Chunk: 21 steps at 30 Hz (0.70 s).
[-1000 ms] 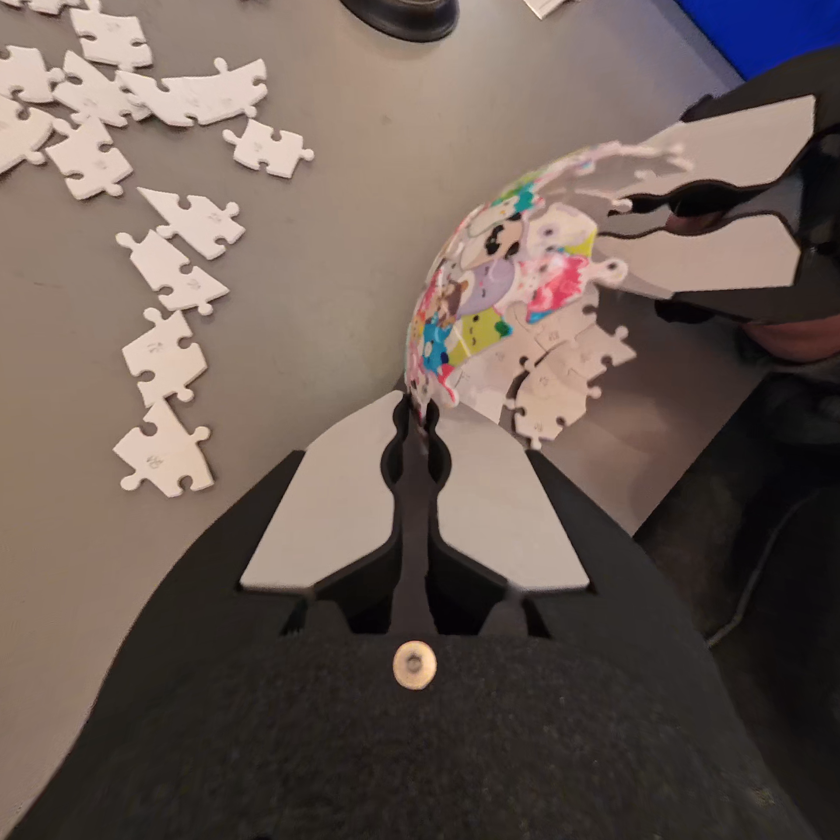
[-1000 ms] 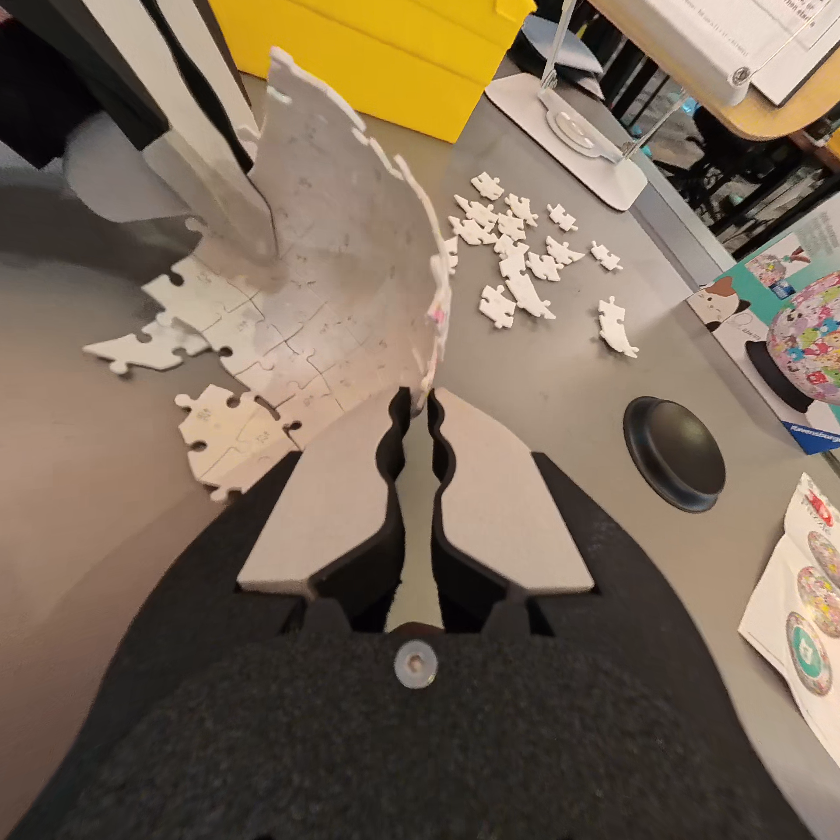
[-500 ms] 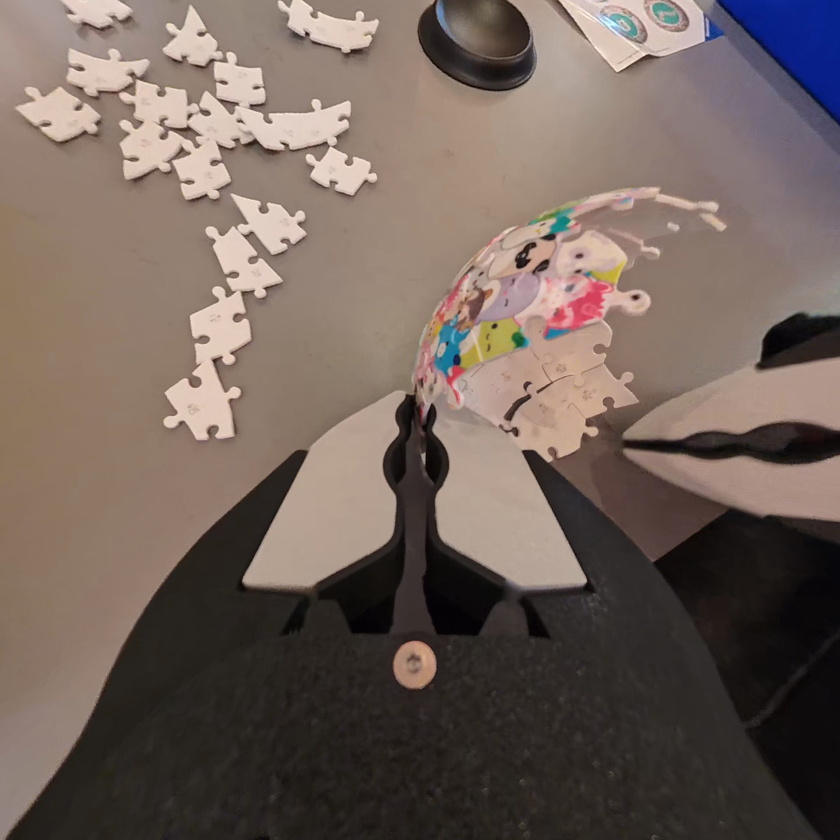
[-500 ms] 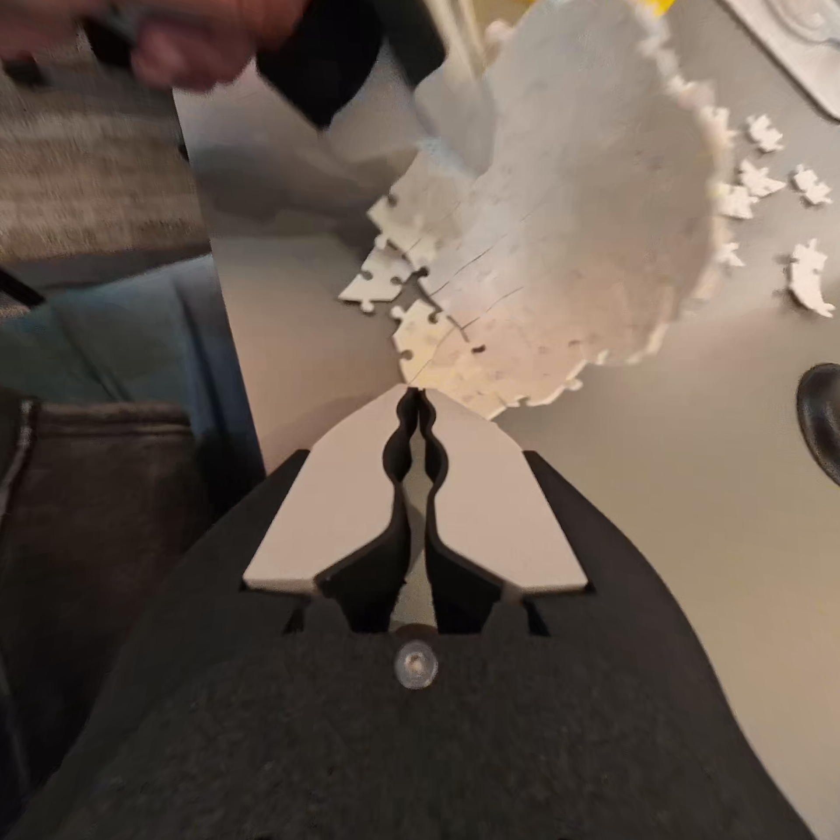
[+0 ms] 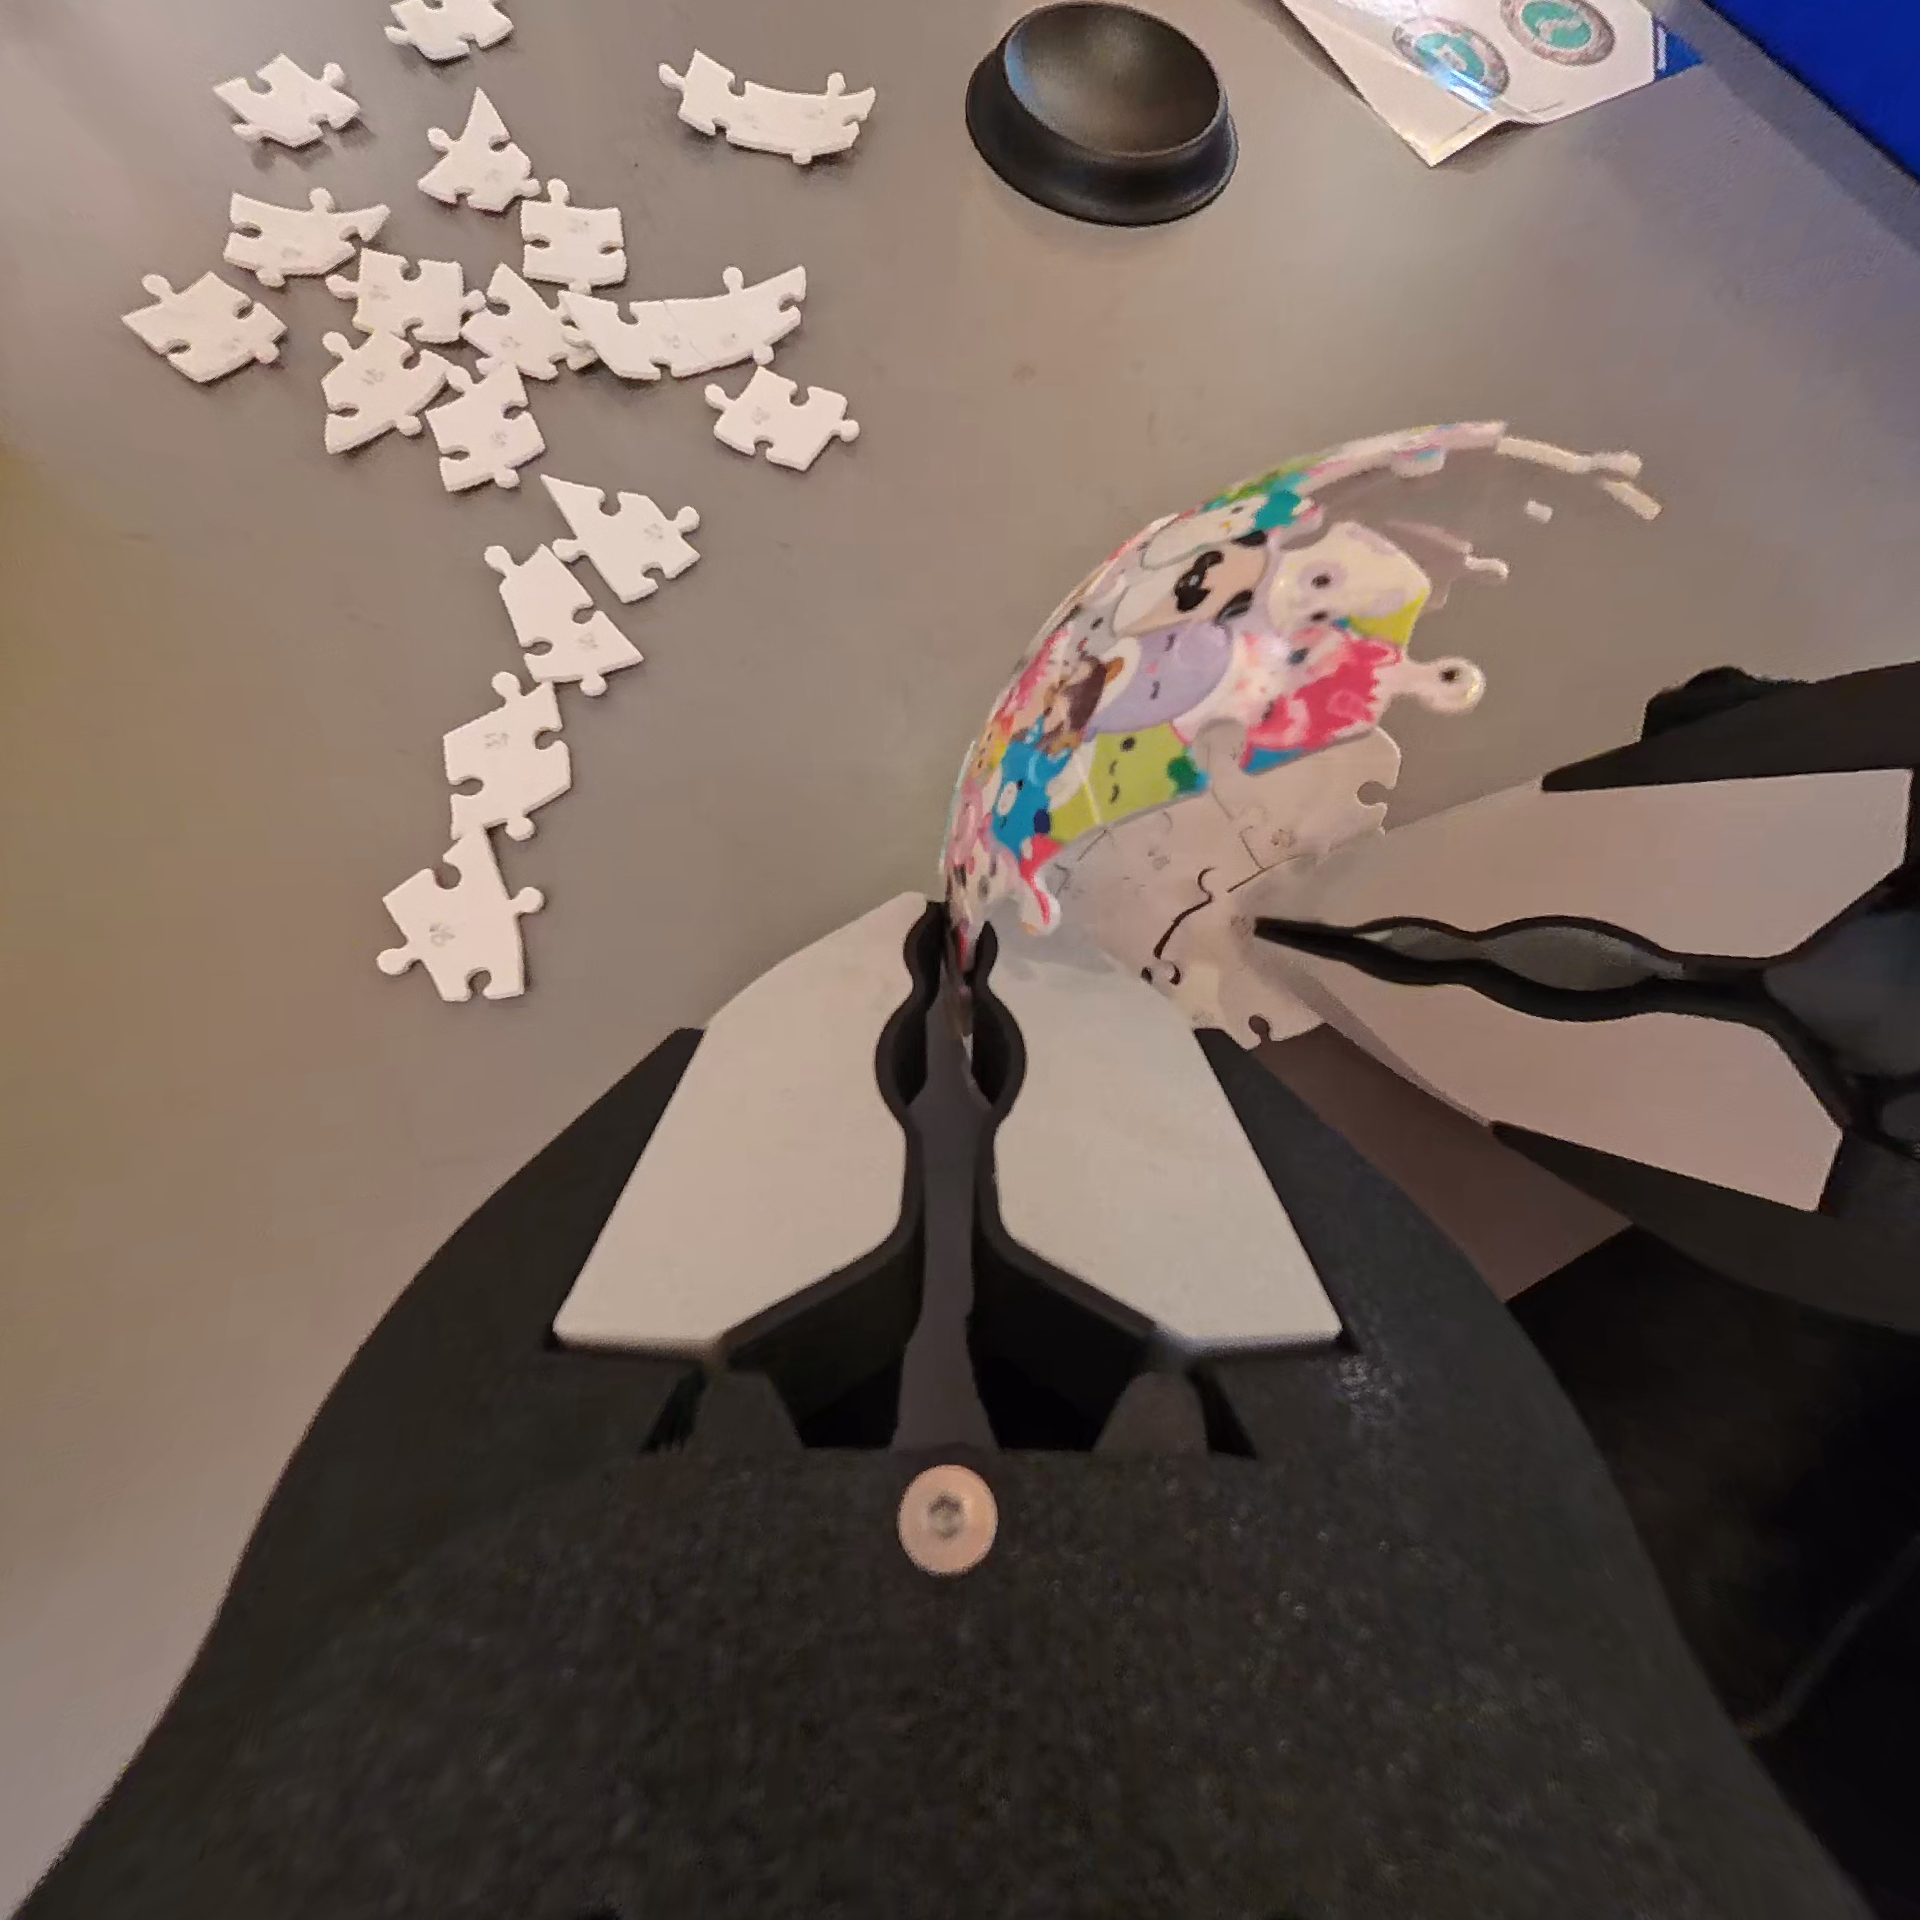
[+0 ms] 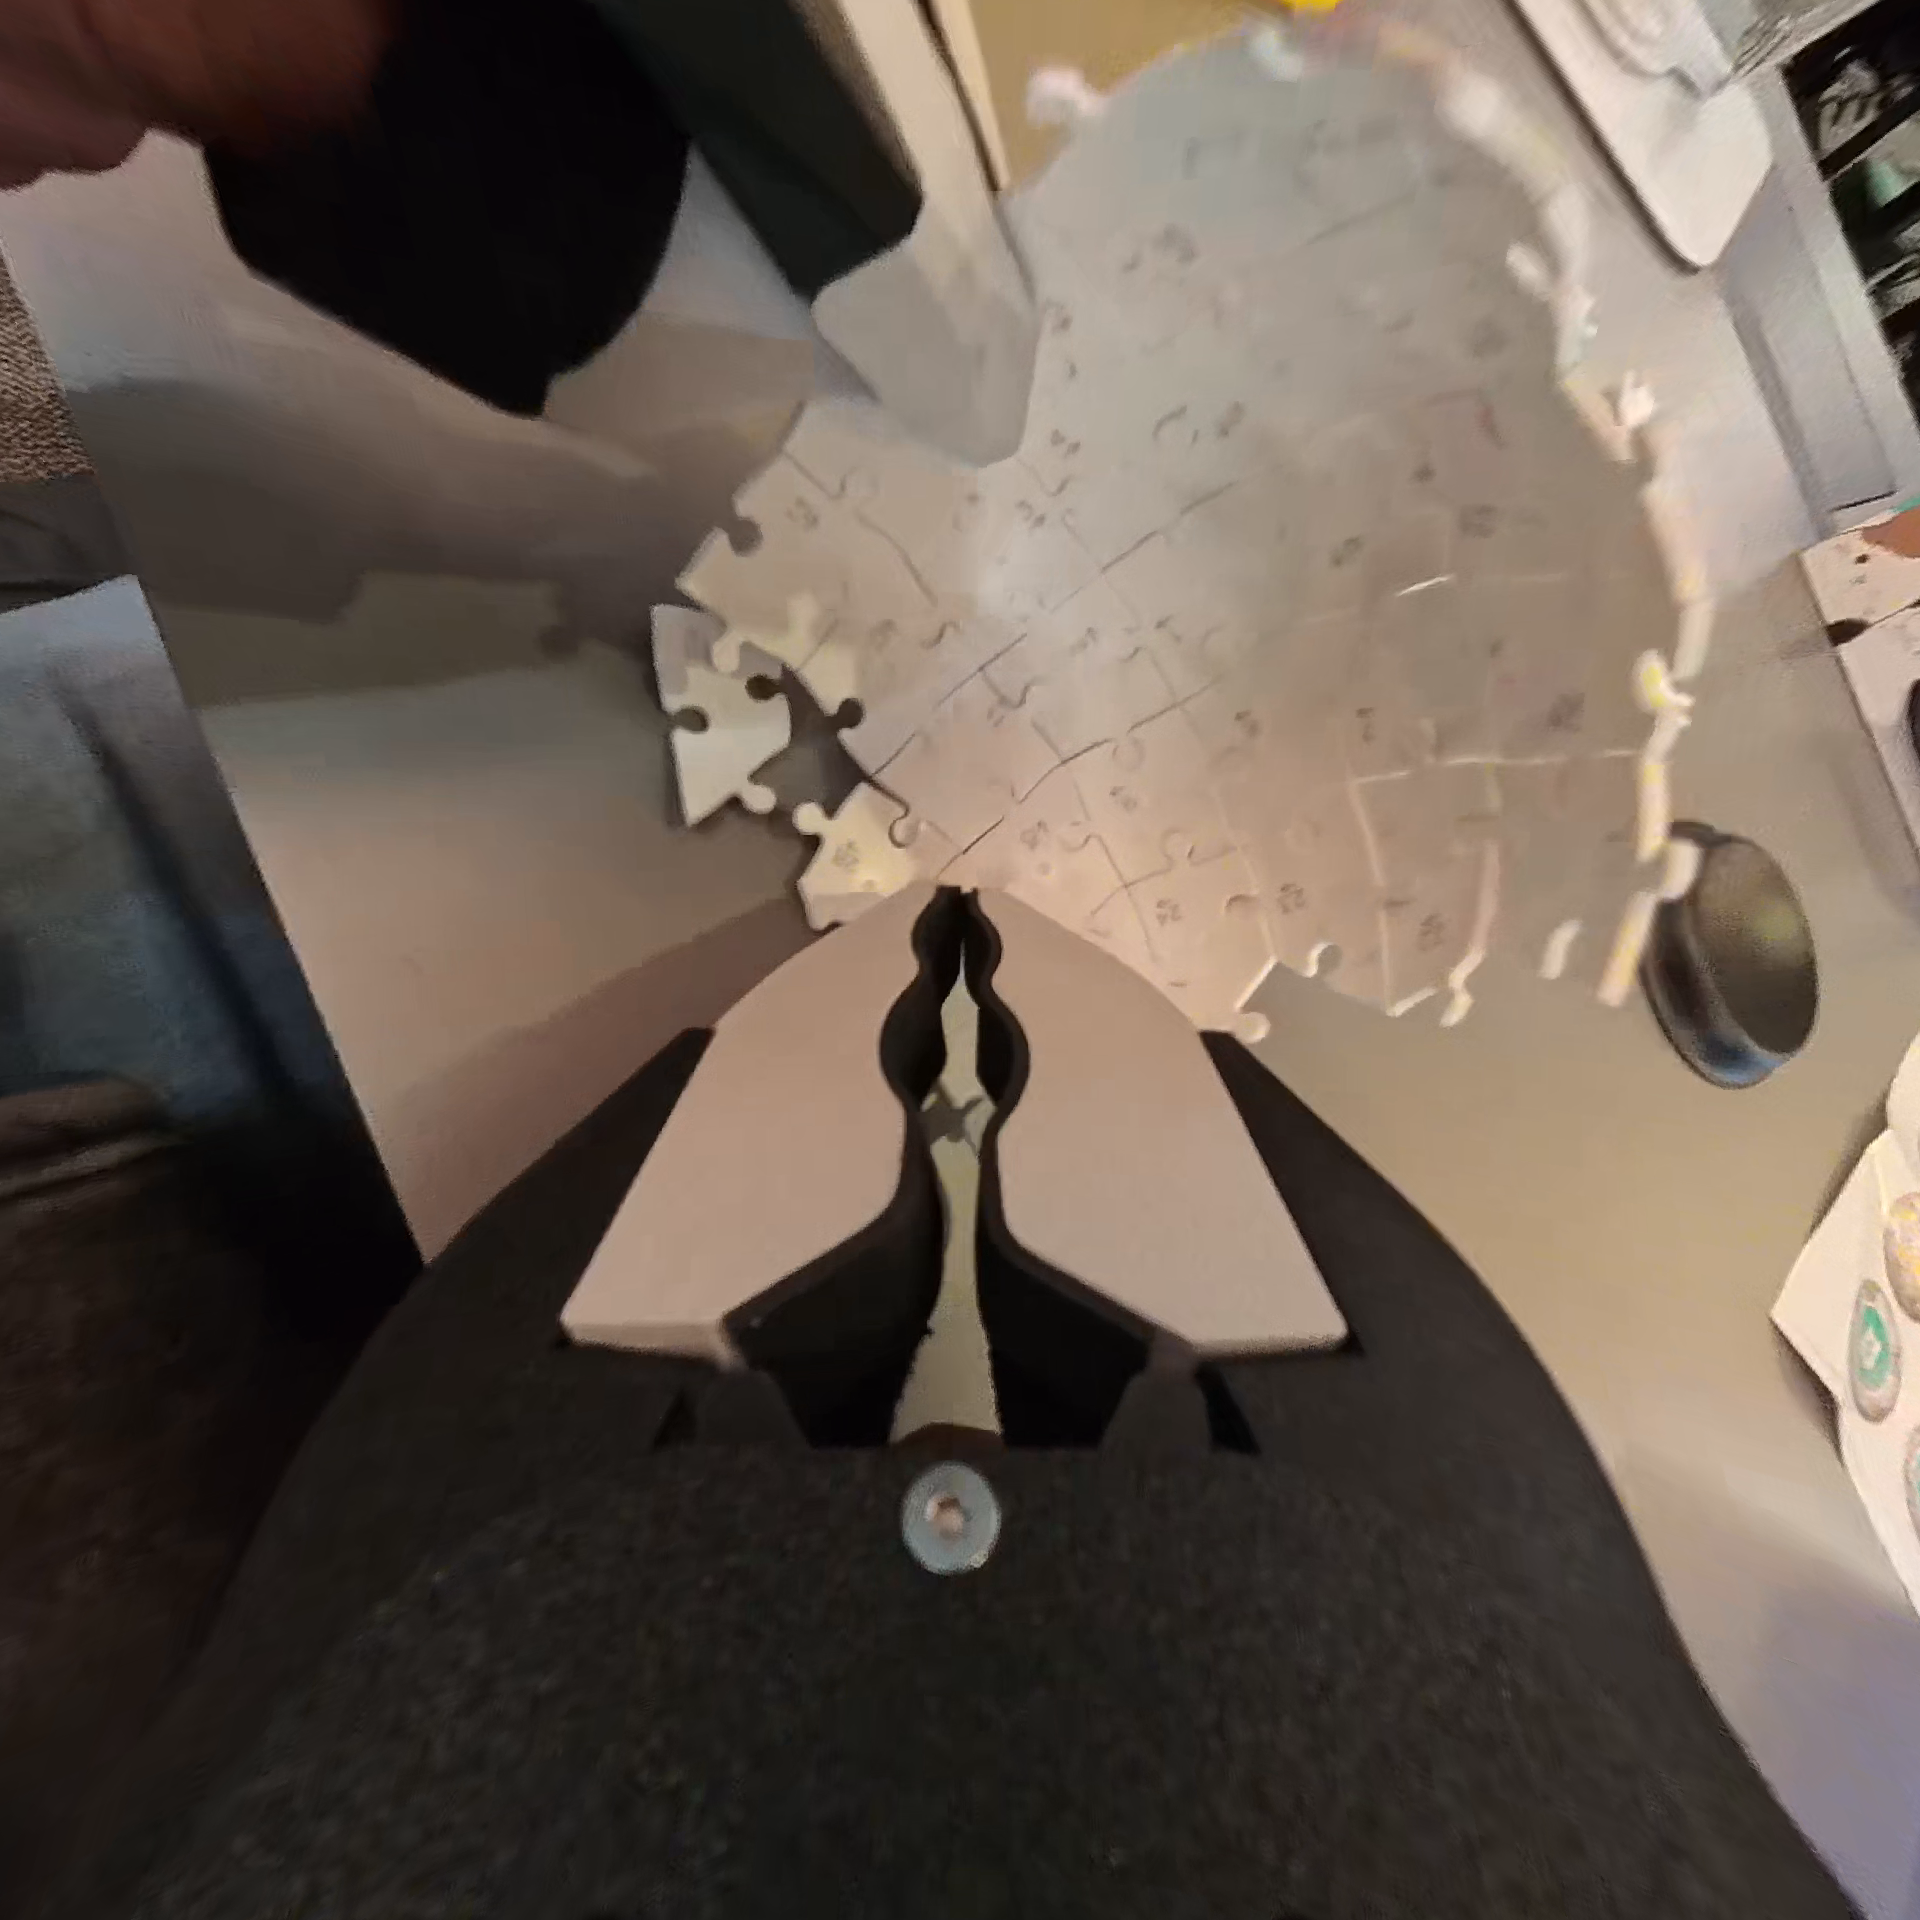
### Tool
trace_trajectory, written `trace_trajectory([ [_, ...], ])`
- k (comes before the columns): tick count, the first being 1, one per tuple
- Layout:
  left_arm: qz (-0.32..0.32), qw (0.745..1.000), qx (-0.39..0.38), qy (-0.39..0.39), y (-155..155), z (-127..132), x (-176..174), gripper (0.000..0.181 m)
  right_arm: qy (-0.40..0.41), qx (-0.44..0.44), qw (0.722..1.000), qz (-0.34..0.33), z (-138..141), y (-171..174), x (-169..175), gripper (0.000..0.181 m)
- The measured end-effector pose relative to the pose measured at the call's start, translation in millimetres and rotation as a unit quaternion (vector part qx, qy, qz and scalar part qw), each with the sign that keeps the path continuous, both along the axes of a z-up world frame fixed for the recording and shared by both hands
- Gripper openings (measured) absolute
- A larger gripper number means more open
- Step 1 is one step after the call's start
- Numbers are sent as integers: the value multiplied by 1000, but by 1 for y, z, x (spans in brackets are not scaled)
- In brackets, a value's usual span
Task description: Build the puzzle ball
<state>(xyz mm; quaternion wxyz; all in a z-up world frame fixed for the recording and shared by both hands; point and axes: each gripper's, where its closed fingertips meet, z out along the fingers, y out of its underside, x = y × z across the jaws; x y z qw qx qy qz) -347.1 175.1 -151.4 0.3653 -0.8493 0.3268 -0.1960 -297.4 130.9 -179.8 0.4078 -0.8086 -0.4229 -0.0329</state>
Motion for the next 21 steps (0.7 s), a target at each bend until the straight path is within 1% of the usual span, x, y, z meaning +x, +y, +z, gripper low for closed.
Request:
trace_trajectory([
  [2, 1, 1000, 3, 2, 0, 0, 0, 2, -5, -6, 1000, -10, 0, 5, 1, 0],
  [4, 1, 1000, 6, 4, 0, 1, 1, 2, -12, -31, 999, -15, -10, 6, 2, 0],
  [8, 2, 1000, 15, 10, 0, 2, 2, 2, -37, -27, 999, -17, -13, 7, 3, 0],
  [11, 5, 1000, 18, 9, 0, 3, 3, 2, -10, -47, 998, -31, -14, 8, 3, 0],
  [21, 21, 999, 32, 12, 1, 2, 2, 2, -6, -50, 998, -46, -13, 15, 5, 0],
])
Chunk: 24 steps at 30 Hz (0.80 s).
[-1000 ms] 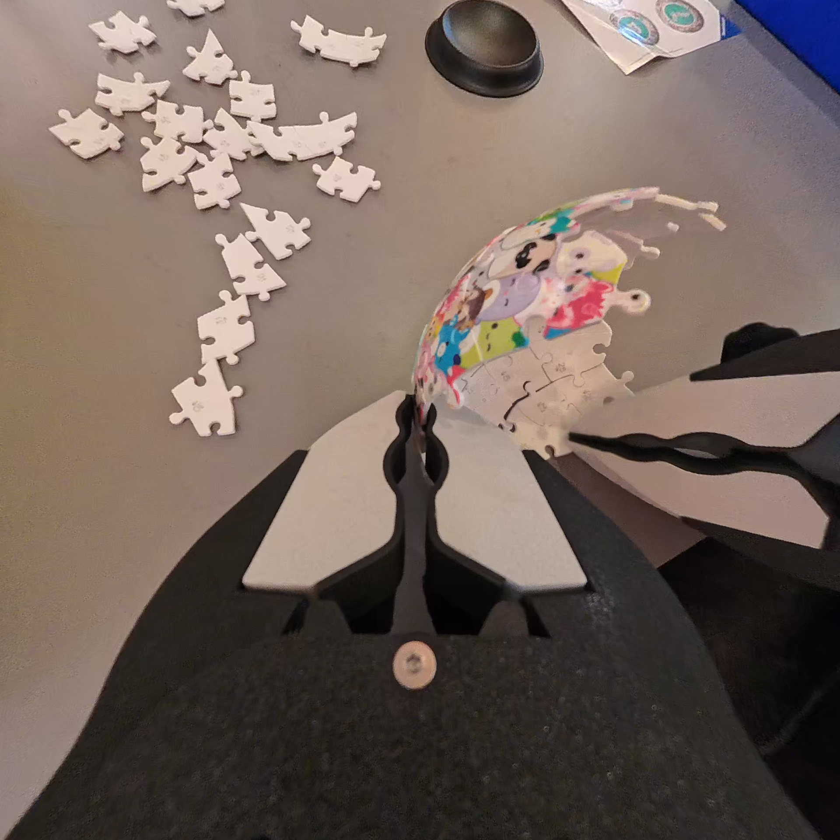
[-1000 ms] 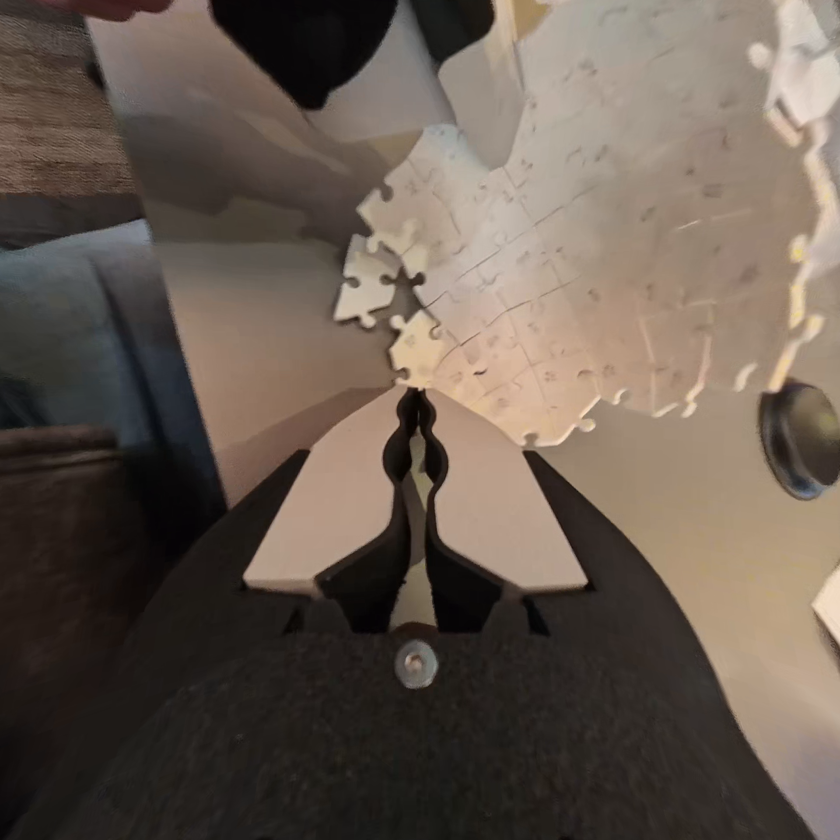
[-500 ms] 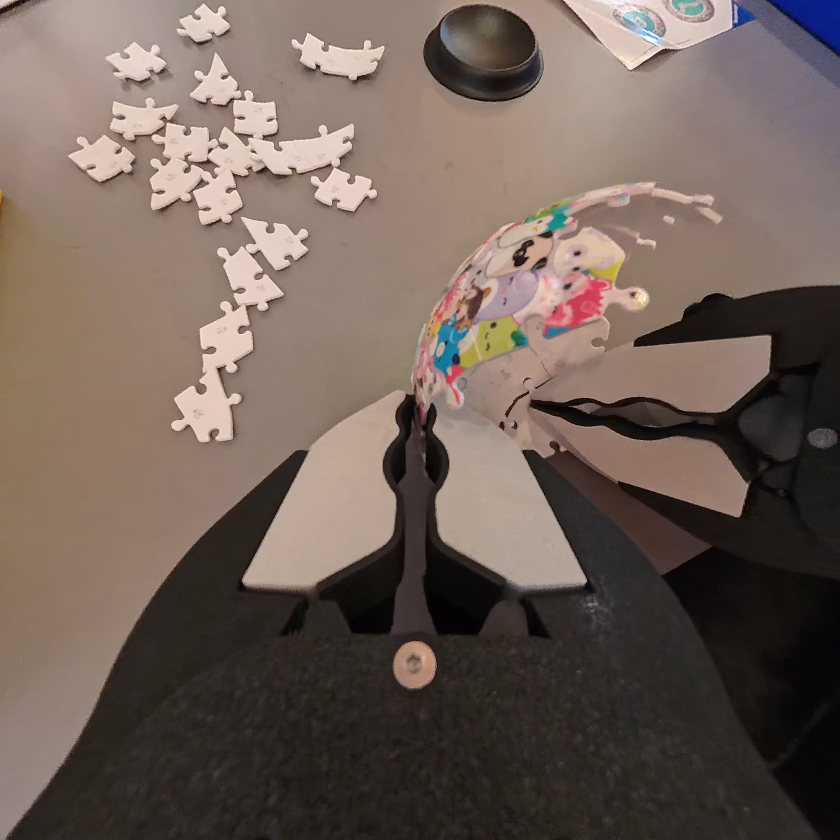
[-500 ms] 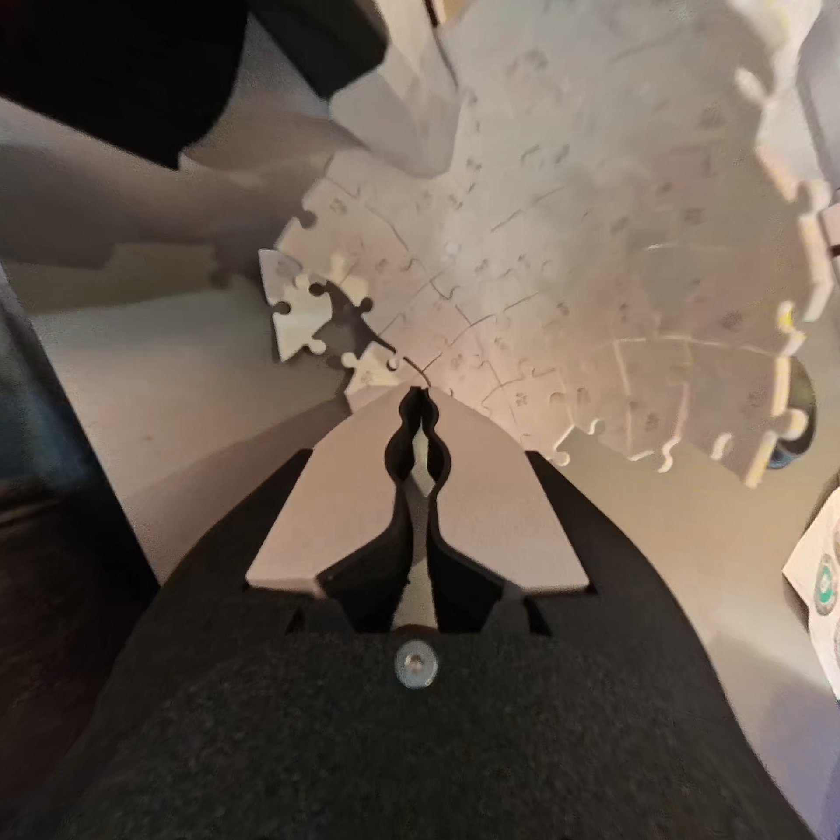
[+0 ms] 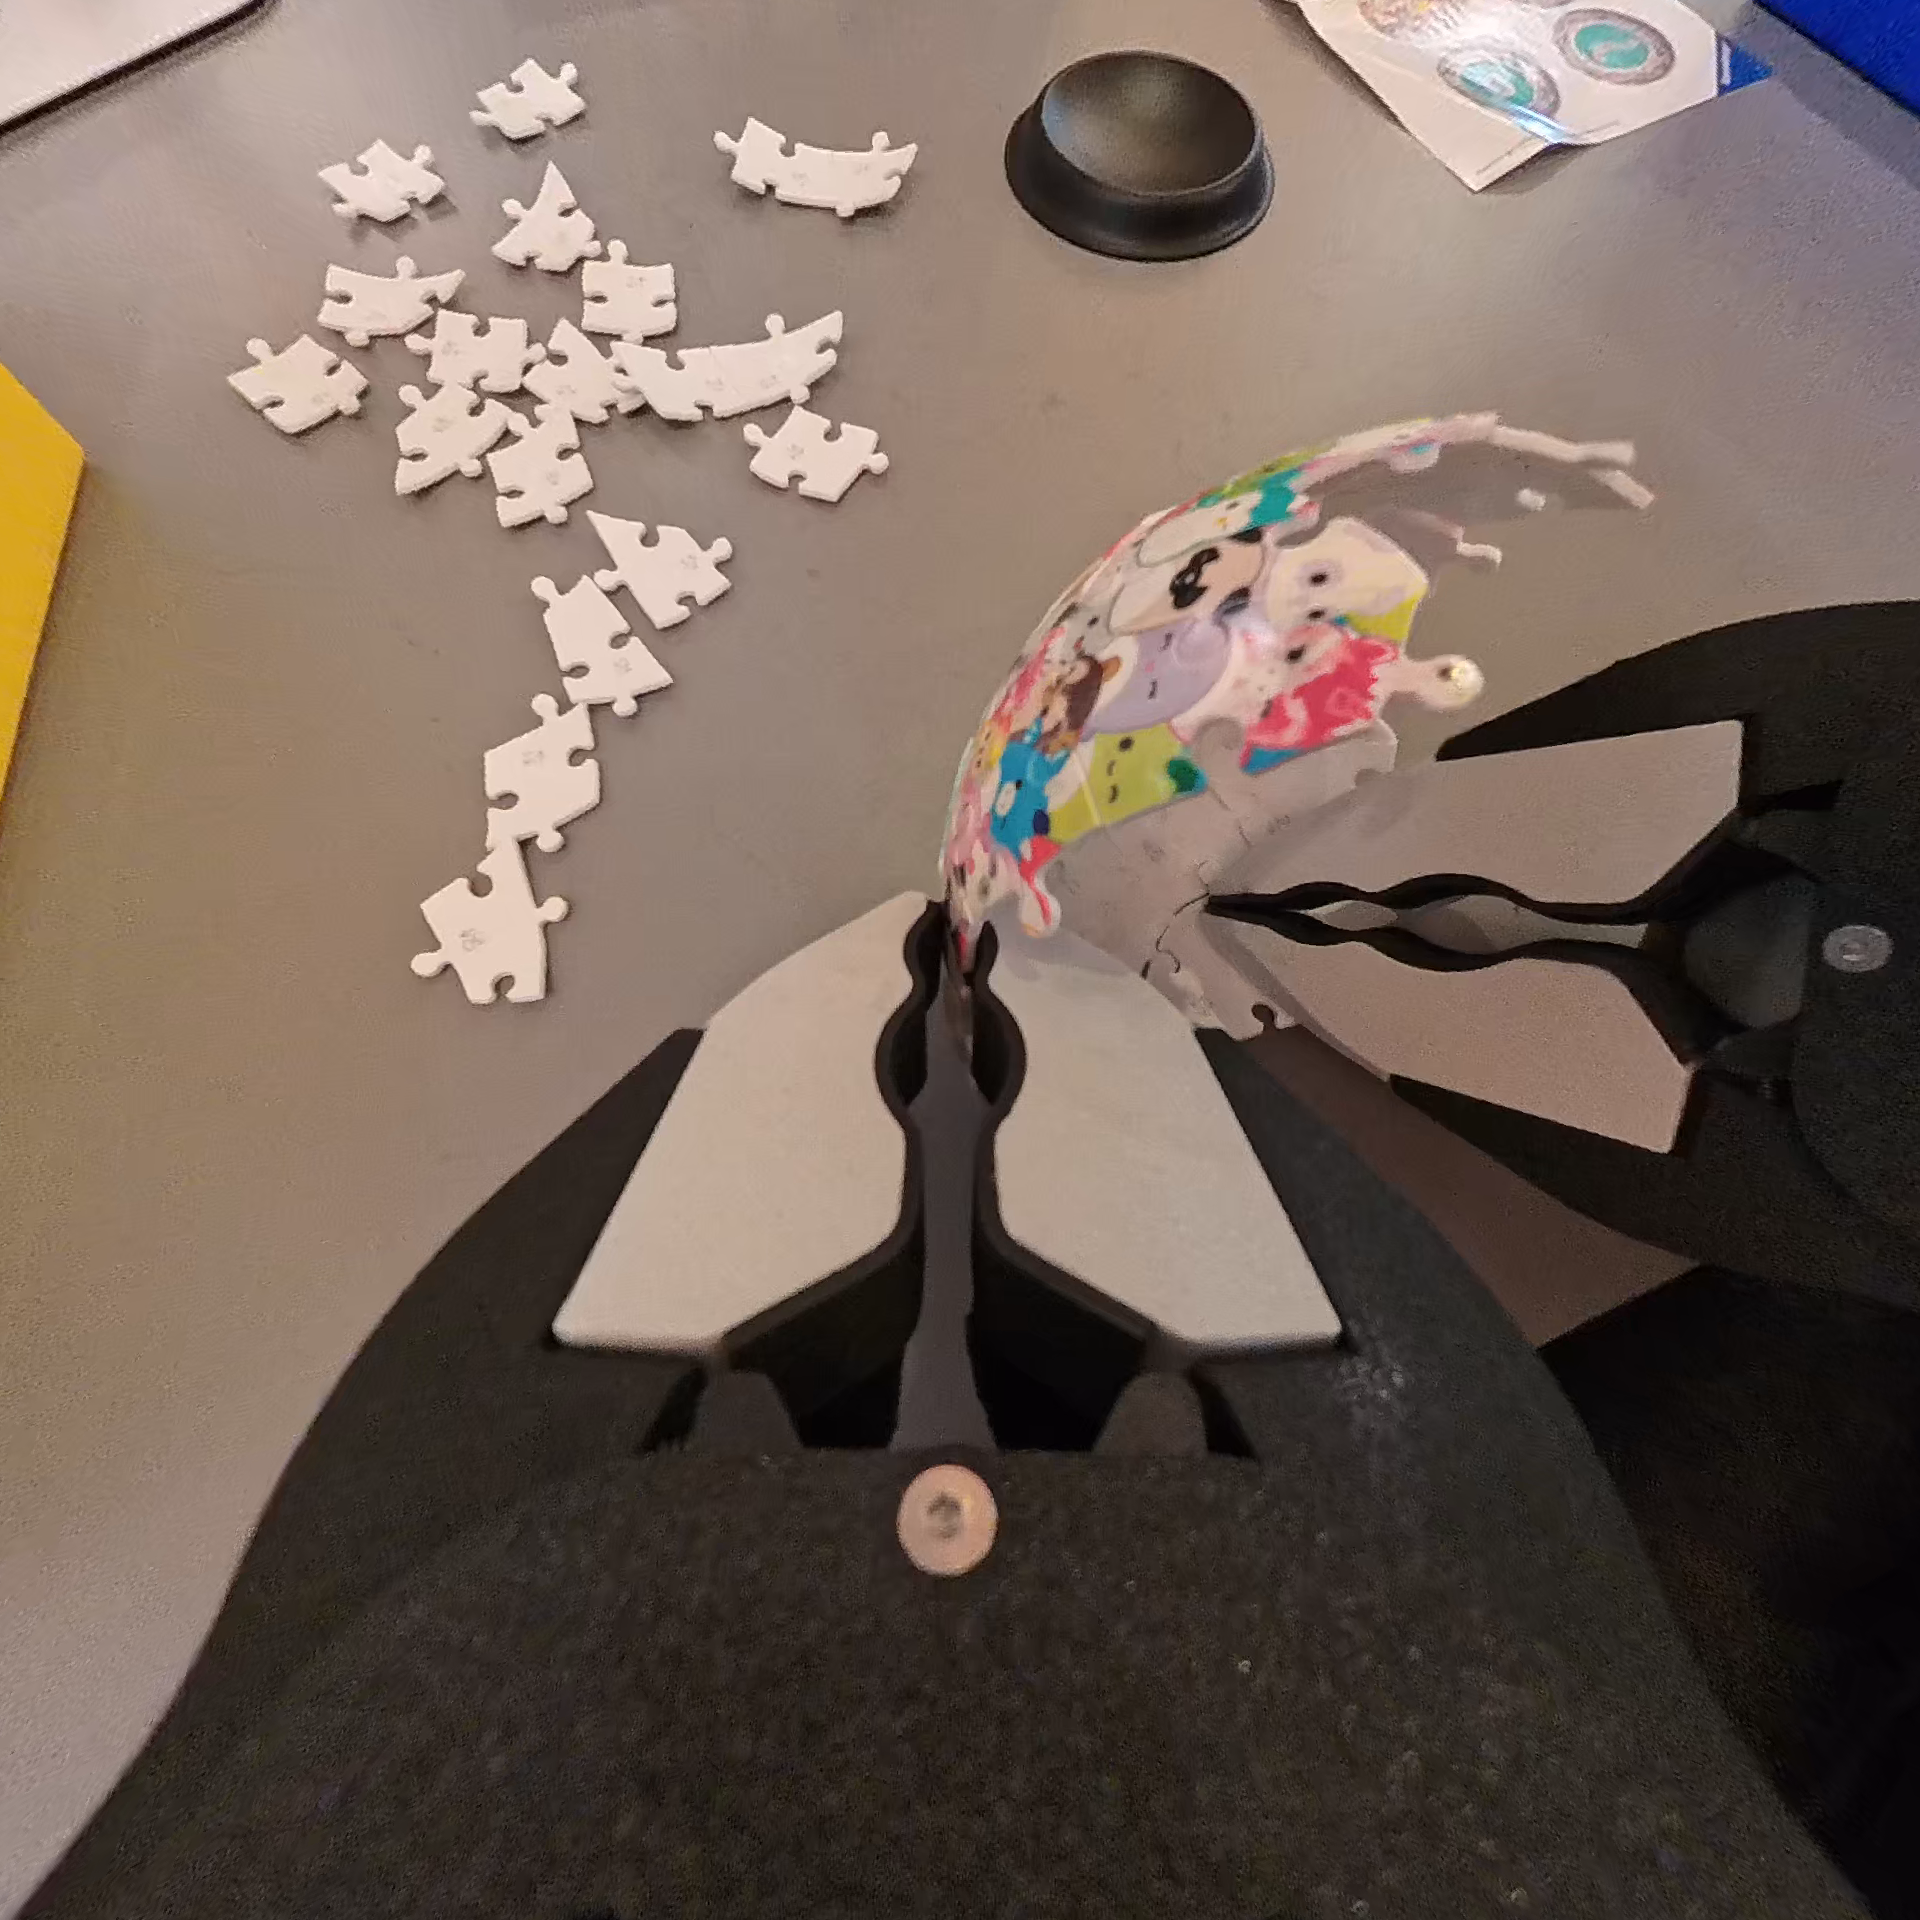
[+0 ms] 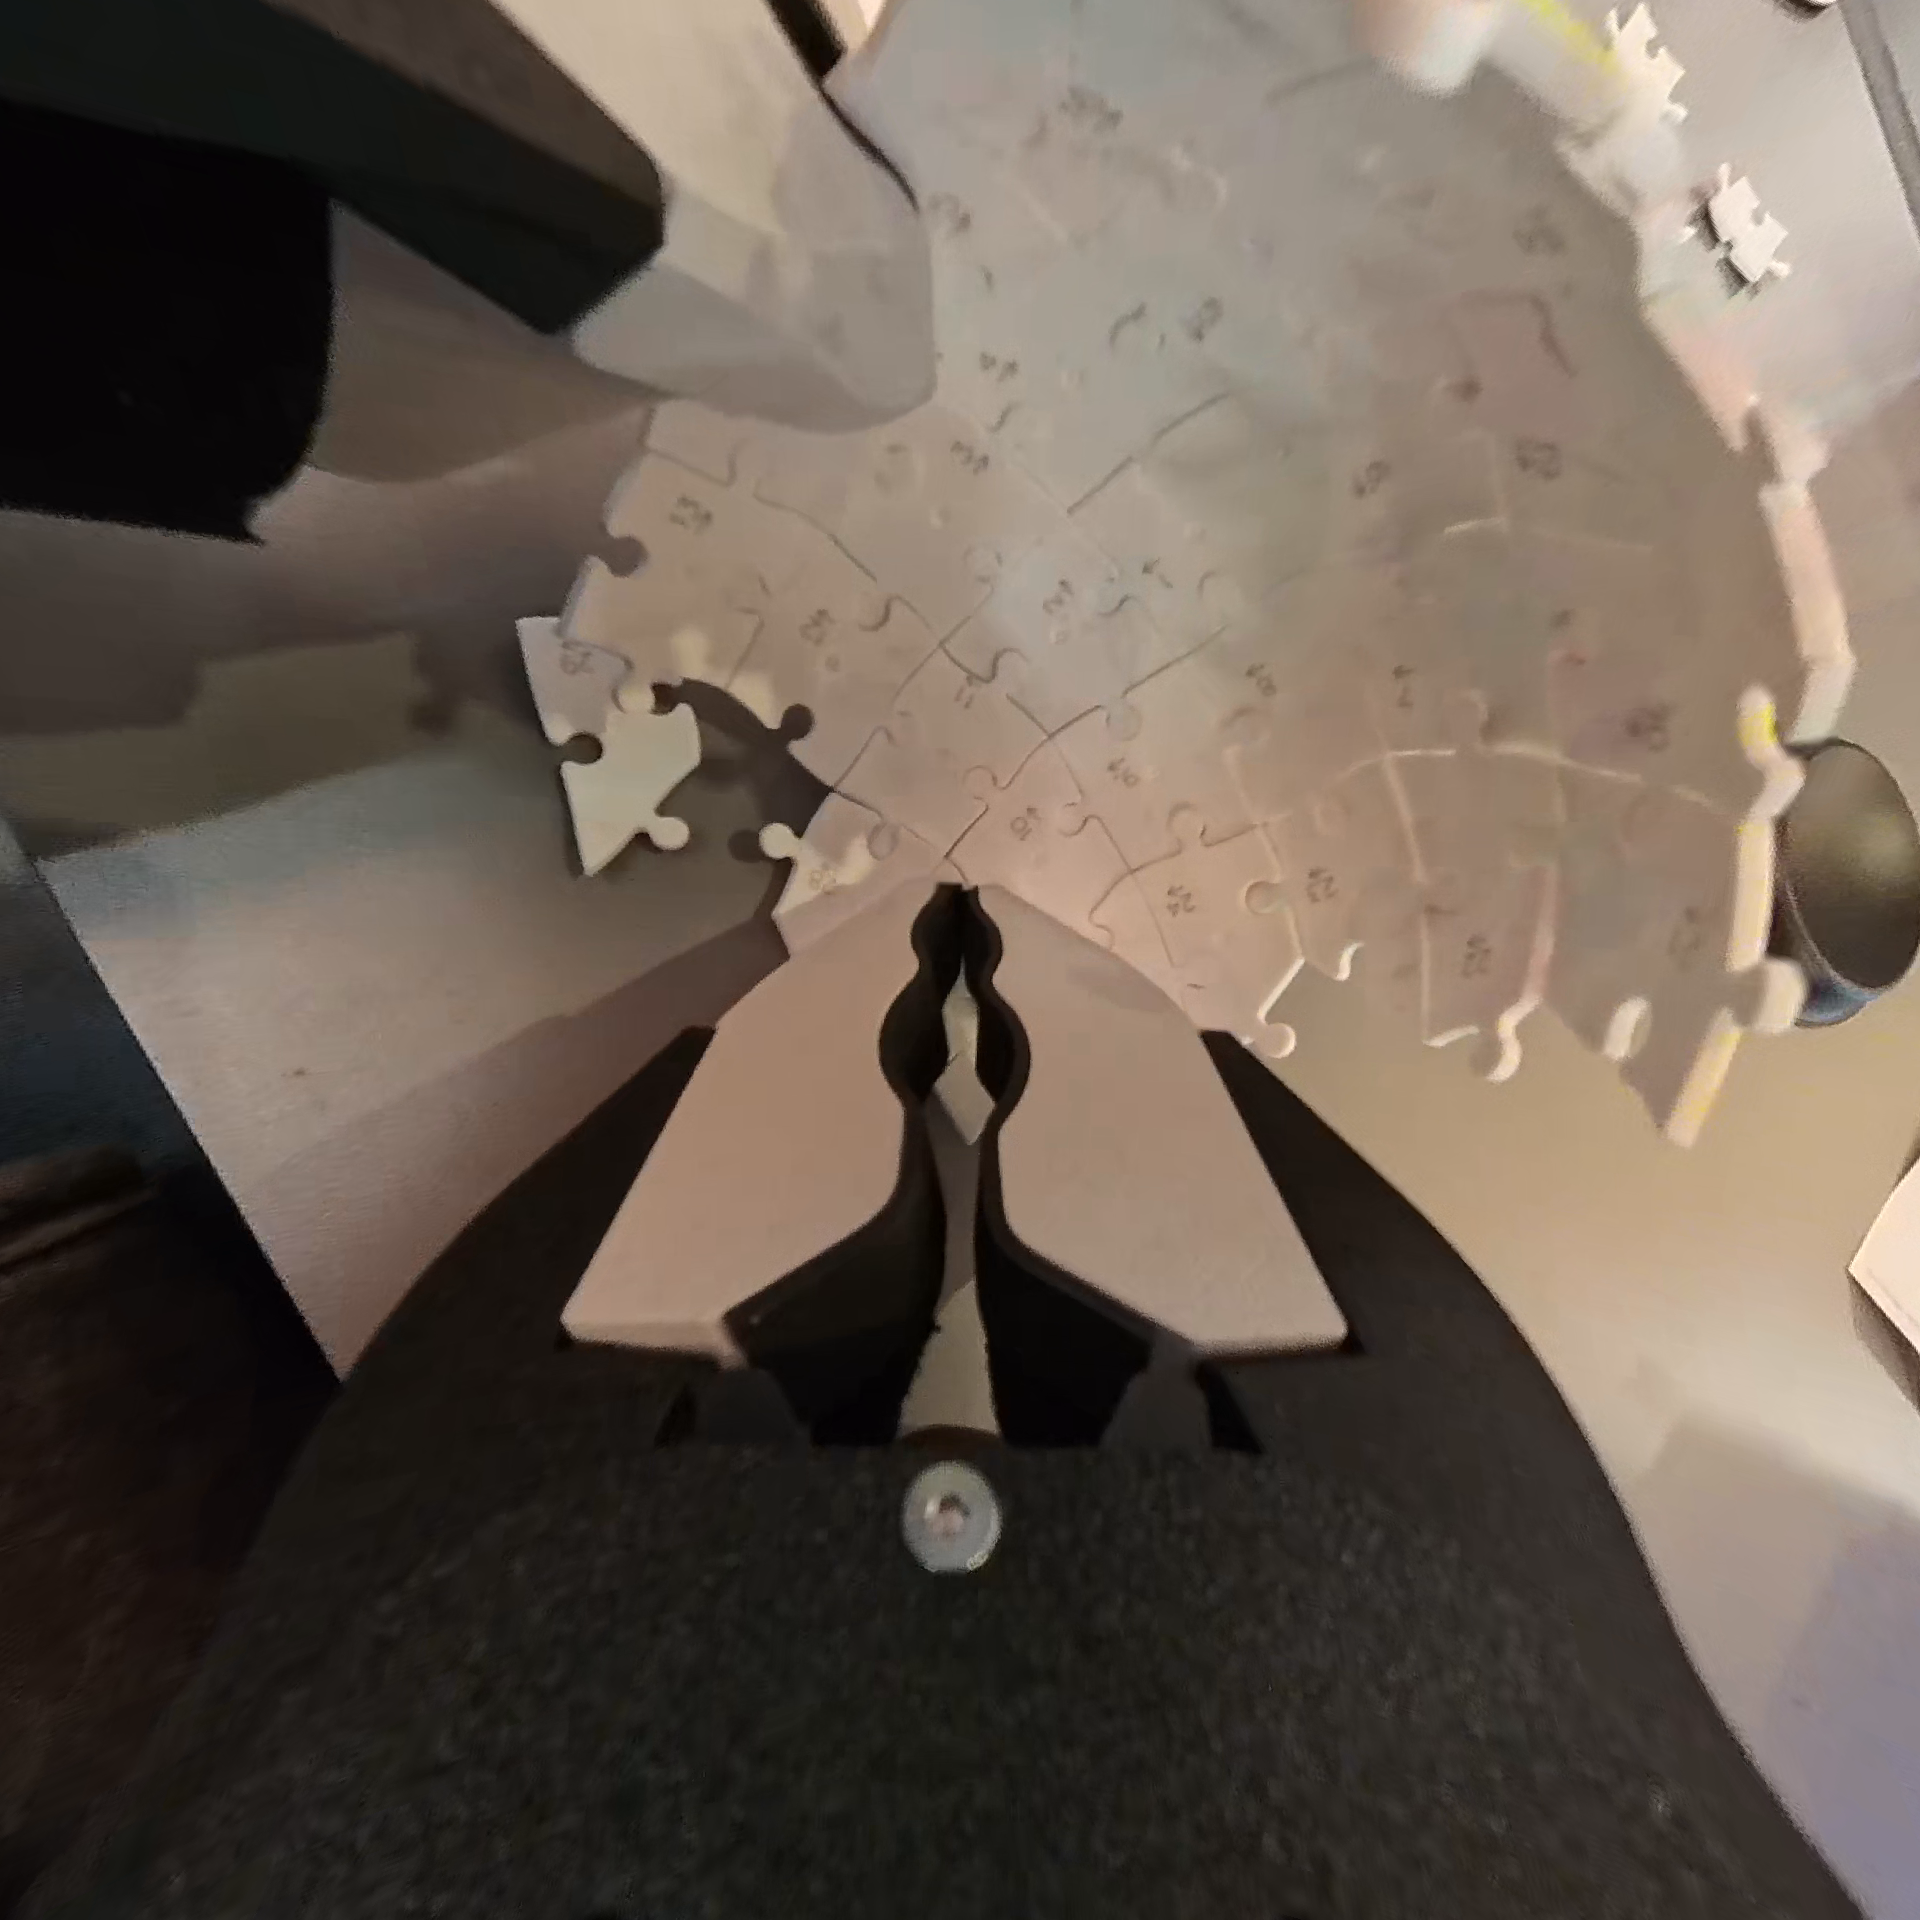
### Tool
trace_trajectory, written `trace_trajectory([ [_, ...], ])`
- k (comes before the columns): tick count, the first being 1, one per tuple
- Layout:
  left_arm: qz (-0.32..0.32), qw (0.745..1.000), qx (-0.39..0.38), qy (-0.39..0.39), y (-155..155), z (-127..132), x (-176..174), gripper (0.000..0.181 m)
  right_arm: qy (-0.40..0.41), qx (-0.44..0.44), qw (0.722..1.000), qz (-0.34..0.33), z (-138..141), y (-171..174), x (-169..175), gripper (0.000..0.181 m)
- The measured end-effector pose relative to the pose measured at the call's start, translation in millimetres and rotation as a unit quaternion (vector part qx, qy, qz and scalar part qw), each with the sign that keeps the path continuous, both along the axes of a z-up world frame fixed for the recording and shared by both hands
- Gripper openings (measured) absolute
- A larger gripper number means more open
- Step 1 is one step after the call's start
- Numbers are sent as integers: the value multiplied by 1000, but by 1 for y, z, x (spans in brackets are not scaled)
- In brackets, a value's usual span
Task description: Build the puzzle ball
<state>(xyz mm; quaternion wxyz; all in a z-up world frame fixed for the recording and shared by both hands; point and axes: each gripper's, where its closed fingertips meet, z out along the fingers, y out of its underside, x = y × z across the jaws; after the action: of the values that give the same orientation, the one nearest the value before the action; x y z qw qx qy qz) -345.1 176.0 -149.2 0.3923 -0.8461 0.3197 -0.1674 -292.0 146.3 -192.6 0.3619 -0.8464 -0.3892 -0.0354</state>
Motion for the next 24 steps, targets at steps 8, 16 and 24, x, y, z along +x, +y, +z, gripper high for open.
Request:
trace_trajectory([
  [8, 3, 1000, 5, 4, 0, 0, 2, 2, -12, 20, 1000, -4, 5, 2, 3, 0],
  [16, 5, 999, 27, 19, 1, 2, 3, 2, -19, 20, 1000, -4, 0, 7, 5, 0],
  [24, 13, 999, 22, 21, 1, -1, 1, 2, 5, 34, 999, 32, 11, -8, -10, 0],
])
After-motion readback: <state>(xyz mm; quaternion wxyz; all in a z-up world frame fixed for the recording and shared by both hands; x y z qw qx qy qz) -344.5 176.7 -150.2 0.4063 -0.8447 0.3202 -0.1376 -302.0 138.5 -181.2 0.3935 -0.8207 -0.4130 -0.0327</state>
